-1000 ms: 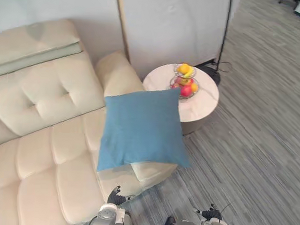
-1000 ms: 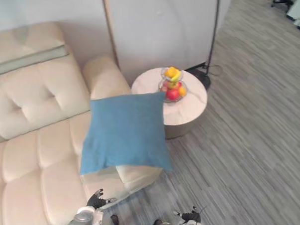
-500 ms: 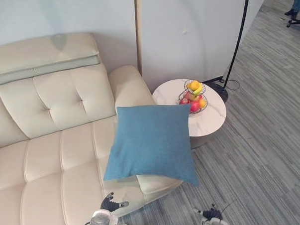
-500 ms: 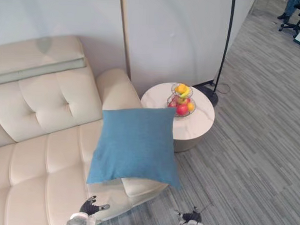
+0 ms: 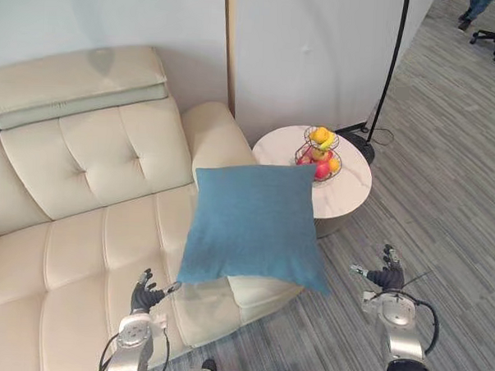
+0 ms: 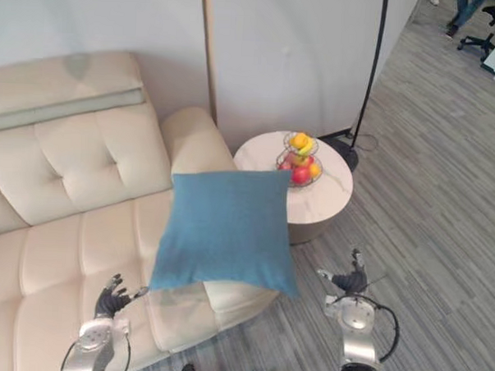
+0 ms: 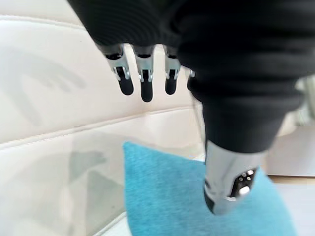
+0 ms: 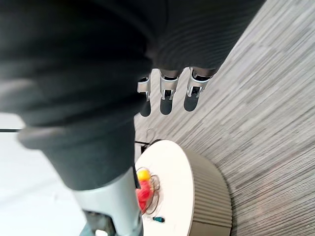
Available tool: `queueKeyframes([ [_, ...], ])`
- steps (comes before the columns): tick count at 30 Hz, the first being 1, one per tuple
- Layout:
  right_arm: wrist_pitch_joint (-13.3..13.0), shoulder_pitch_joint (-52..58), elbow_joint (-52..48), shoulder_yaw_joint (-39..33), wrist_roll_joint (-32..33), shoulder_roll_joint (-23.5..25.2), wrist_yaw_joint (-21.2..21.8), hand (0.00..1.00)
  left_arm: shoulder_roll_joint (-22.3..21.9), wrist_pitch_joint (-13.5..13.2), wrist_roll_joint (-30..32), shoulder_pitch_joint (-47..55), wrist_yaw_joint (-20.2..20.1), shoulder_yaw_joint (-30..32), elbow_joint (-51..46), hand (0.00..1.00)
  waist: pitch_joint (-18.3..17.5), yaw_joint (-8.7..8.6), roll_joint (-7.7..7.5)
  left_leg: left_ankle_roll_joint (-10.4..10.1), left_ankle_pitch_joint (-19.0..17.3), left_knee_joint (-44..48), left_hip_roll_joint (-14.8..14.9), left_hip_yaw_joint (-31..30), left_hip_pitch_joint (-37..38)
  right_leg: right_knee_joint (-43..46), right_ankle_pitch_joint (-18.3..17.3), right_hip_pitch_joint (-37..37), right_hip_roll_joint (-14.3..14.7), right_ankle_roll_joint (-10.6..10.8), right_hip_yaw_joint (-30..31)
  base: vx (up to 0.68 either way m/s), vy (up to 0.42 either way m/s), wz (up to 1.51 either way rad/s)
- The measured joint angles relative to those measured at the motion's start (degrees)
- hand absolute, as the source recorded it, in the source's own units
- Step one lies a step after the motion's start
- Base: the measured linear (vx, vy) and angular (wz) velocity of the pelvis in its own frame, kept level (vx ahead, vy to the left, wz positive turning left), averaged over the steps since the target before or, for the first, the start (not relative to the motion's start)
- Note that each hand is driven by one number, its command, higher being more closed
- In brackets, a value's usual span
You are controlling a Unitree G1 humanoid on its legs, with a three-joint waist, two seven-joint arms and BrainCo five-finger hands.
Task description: Pick up cushions and gather them together orderly.
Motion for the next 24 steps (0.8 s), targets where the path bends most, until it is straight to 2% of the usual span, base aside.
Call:
queueKeyframes([
  [2,0.0,-0.1,0.0,1.8,0.5,0.0,0.4,0.0,-0.6,-0.4,-0.5,0.0,0.1,-0.3,-1.3,0.0,-0.1,-0.02,0.17,0.0,0.0,-1.8,-0.1,-0.5,0.0,-1.4,-0.1,-0.1,0.3,0.0,0.0,-0.2,-0.005,0.08],
  [5,0.0,-0.6,0.0,3.1,0.6,0.9,0.6,0.0,-1.4,-0.9,-0.5,-0.3,0.2,-1.3,-2.1,0.0,0.0,-0.04,-0.03,1.5,1.6,-4.7,-1.2,-1.1,-0.3,-2.7,-1.0,-0.9,-0.1,-0.9,0.0,-0.2,-0.001,0.07],
  [6,0.0,-0.6,0.2,3.7,0.5,1.4,0.7,0.0,-1.8,-0.9,-0.5,-0.2,0.4,-2.3,-2.0,0.0,0.1,-0.01,0.34,1.6,1.7,-4.7,-1.4,-1.1,-0.3,-2.8,-1.1,-0.9,-0.2,-0.6,0.1,-0.27,0.008,0.01],
  [13,0.2,-2.0,3.8,6.4,1.6,2.3,0.2,0.0,-2.2,-0.8,-0.4,-1.4,1.0,-7.6,-1.5,0.0,-0.5,-0.23,0.77,1.5,1.6,-5.0,-1.2,-1.3,-3.4,-3.2,-1.5,-3.5,0.0,-0.1,0.1,-0.13,0.011,0.06],
  [18,1.9,-5.7,7.9,8.5,1.9,2.7,-1.4,0.0,-2.1,-0.2,0.2,-6.3,1.3,-9.6,1.7,0.0,0.1,-0.03,0.63,0.9,2.1,-5.0,-1.1,-1.0,-6.2,-3.4,-1.3,-6.3,0.1,0.2,0.7,-0.01,0.007,0.0],
  [22,1.9,-8.6,7.2,8.1,1.9,3.0,-4.0,0.0,-1.4,0.3,1.1,-9.6,4.5,-9.3,1.7,0.0,1.2,0.03,0.19,0.9,2.2,-5.0,-1.3,-0.6,-8.3,-3.1,-1.0,-8.6,0.1,0.2,1.6,0.1,0.008,-0.06],
  [24,1.9,-10.0,7.2,7.8,1.9,2.9,-4.7,0.0,-1.3,0.4,1.8,-10.7,5.5,-8.7,1.3,0.0,2.5,0.08,0.18,1.6,4.5,-5.0,-1.2,-0.1,-8.6,-3.0,1.0,-9.2,0.0,-0.1,1.7,0.13,0.003,-0.06],
])
